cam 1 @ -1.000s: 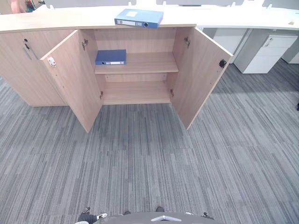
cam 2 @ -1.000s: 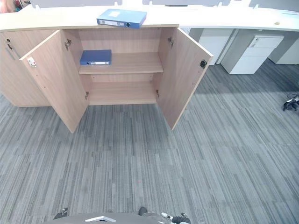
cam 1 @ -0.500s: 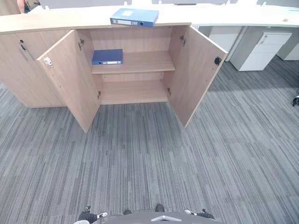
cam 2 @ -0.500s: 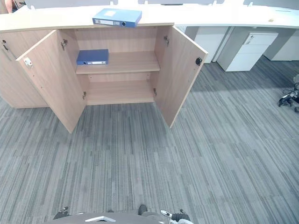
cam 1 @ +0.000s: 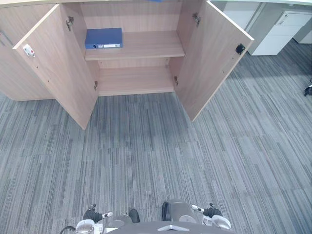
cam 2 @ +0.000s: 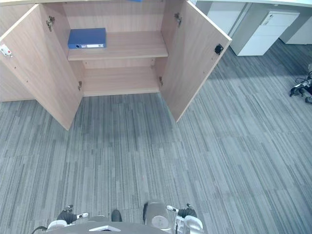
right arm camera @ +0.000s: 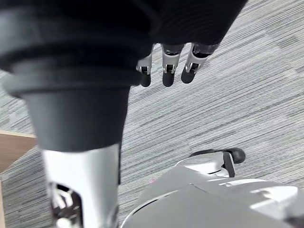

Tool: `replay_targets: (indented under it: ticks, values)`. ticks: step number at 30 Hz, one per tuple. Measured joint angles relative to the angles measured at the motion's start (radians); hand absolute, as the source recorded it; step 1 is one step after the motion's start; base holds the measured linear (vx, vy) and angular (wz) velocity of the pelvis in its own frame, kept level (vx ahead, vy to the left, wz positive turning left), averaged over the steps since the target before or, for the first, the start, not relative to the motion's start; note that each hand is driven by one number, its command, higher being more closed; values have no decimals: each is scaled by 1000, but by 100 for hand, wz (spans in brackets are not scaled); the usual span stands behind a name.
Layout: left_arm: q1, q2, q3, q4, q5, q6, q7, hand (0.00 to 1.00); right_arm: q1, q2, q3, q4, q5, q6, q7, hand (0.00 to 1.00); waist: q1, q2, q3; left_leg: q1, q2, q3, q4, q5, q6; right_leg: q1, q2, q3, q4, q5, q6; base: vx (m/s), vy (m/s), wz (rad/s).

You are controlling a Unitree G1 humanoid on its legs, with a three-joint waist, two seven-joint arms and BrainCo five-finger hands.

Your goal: Walk over to the cabinet, pick up the folder, carry it to the office cabinet, place the folder inside the office cabinet, then close the office cabinet door

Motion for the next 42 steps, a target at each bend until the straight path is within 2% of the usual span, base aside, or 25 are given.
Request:
replay_targets:
  ticks: [1, 3, 5, 7, 8, 9, 10, 12, 14, 16, 17, 19, 21, 24, 25, 26, 27, 29, 31, 33, 34, 36, 39, 40, 42]
  values:
    - [-13, -1, 1, -1, 0, 0, 5, 0, 0, -1, 1, 0, 0, -2, 0, 0, -3, 0, 5, 24, 8, -7, -8, -14, -2, -16, 3, -26, 5, -52, -7, 237, -8, 11]
    - [-22, -4, 5, -1, -1, 0, 6, 0, -10, -3, 3, -1, 0, -9, 1, 0, -6, 5, 9, 46, 35, -7, -15, -36, -16, -54, 26, -68, -71, -73, -22, 289, -53, 3]
    - [-39, -9, 6, 1, -1, 0, 6, 0, -19, -3, 3, -2, 0, -10, 1, 0, -18, 16, 19, 55, 75, -15, -15, -55, -39, -93, 68, -94, -233, -25, -44, 321, -90, 16]
    - [-44, -14, 7, 1, 0, -2, 5, 0, -4, 2, 4, 0, 0, -9, 0, 0, -38, 8, 21, 90, 87, -40, -29, -78, -77, -83, 90, -72, -433, 110, -51, 493, -183, 51]
    - [-44, -19, 17, 1, 0, -4, 6, 0, 21, 6, 1, 2, 2, -9, 0, 0, -42, 3, 20, 130, 86, -59, -38, -97, -109, -63, 75, -60, -449, 249, -88, 484, -221, 47]
    - [-46, -46, 31, 1, 0, -6, 6, 0, 19, -1, -7, 1, 7, -9, -2, 0, -39, 33, 21, 141, 118, -57, -23, -101, -121, -62, 96, -76, -410, 215, -96, 473, -244, 37]
    - [-49, -67, 41, -1, 0, -18, 6, 0, 19, -6, -9, 0, 8, -10, -2, 0, -42, 48, 21, 106, 134, -58, 59, -95, -136, -53, 98, -88, -408, 174, -110, 356, -200, 15]
    - [-54, -95, 71, -8, -2, -23, 7, 0, 21, -4, -19, -10, 11, -8, -3, 0, -40, 51, 26, 16, 156, -56, 266, -85, -150, -17, 98, -94, -421, 149, -121, 451, -263, 29]
    - [-43, -128, 146, -73, -26, -22, 10, 0, 48, 1, -16, -39, 15, -6, -6, 0, -29, 50, 39, -144, 250, -46, 745, -64, -161, 119, 115, -125, -457, 103, -136, 481, -260, 34]
    - [-44, -135, 162, -113, -49, -24, 15, 0, 56, 4, -7, -66, 39, -10, -8, 0, -4, 40, 45, -223, 319, 8, 937, -67, -156, 207, 127, -121, -477, 72, -148, 365, -182, -3]
    - [-49, -138, 164, -122, -52, -30, 23, 0, 54, 7, -2, -86, 44, -12, -9, 0, 5, 30, 48, -280, 345, 40, 966, -75, -143, 250, 128, -116, -502, 54, -146, 319, -142, -6]
    - [-56, -142, 166, -135, -60, -31, 29, 0, 53, 8, -1, -102, 52, -11, -15, 0, 15, 34, 44, -347, 360, 87, 915, -85, -127, 300, 127, -115, -532, 37, -135, 274, -51, 1]
    - [-56, -143, 166, -145, -60, -32, 29, 0, 50, 12, -5, -102, 71, -10, -25, 0, 26, 32, 43, -390, 345, 130, 781, -94, -114, 347, 120, -109, -555, 25, -124, 331, 46, -6]
    - [-60, -136, 162, -148, -59, -37, 29, 0, 37, 45, -26, -97, 77, -10, -29, 0, 45, 7, 36, -411, 232, 114, 406, -50, -136, 395, 71, -84, -587, 3, -82, 388, 157, -23]
    - [-57, -134, 153, -139, -59, -38, 29, 0, 36, 46, -31, -92, 77, -10, -29, 0, 52, 9, 26, -405, 189, 75, 272, 10, -133, 411, 61, -67, -604, -6, -58, 274, 176, -30]
    - [-54, -135, 146, -132, -59, -38, 29, 0, 35, 46, -31, -87, 77, -10, -29, 0, 56, 15, 22, -405, 181, 62, 233, 39, -122, 418, 60, -58, -610, -14, -45, 375, 274, -45]
    - [-54, -131, 148, -107, -63, -40, 28, 0, 34, 53, -31, -74, 76, -9, -29, 0, 60, 11, 15, -399, 164, 37, 243, 126, -75, 436, 48, -32, -605, -39, -17, 412, 306, -42]
    - [-55, -96, 136, -93, -59, -40, 28, 0, 31, 97, -38, -48, 75, -8, -28, 0, 61, -53, -28, -391, 108, 89, 283, 48, -49, 407, -31, 10, -529, -78, 22, 484, 283, -47]
    - [-59, -90, 134, -72, -59, -40, 28, 0, 31, 104, -40, -49, 70, -10, -26, 0, 62, -59, -31, -350, 94, 116, 283, 12, -35, 350, -55, 54, -379, -76, 22, 378, 227, -46]
    - [-58, -75, 104, -45, -59, -36, 28, 0, 18, 99, -42, -49, 69, -11, -26, 0, 49, -45, -22, -228, 69, 135, 245, -29, -10, 225, -85, 84, 1, -53, 55, 455, 280, -25]
    - [-58, -73, 96, -39, -59, -36, 28, 0, 17, 97, -41, -49, 68, -11, -26, 0, 48, -45, -22, -212, 65, 135, 235, -32, -10, 213, -85, 79, 31, -58, 55, 329, 144, 2]
    - [-56, -65, 73, -29, -59, -30, 29, 0, 4, 90, -31, -48, 67, -11, -25, 0, 35, -40, -20, -125, 60, 130, 173, -34, -8, 146, -80, 22, 154, -107, 20, 349, 108, 9]
    - [-60, -69, 65, -18, -59, -28, 28, 0, -17, 74, -6, -50, 68, -19, -24, 0, 11, -17, -11, -36, 93, 131, 119, -30, -14, 23, -27, -91, 39, -159, -44, 448, 20, 9]
    - [-65, -74, 65, -17, -59, -28, 28, 0, -23, 68, -5, -55, 68, -20, -24, 0, 5, -4, -6, -19, 109, 129, 108, -30, -14, -6, 3, -100, -44, -152, -54, 373, -65, 8]
    - [-58, -74, 57, -15, -59, -28, 28, 0, -31, 62, 2, -58, 69, -20, -23, 0, -5, 4, -4, 12, 123, 122, 81, -21, -30, -38, 51, -89, -284, -44, -63, 349, -78, 20]
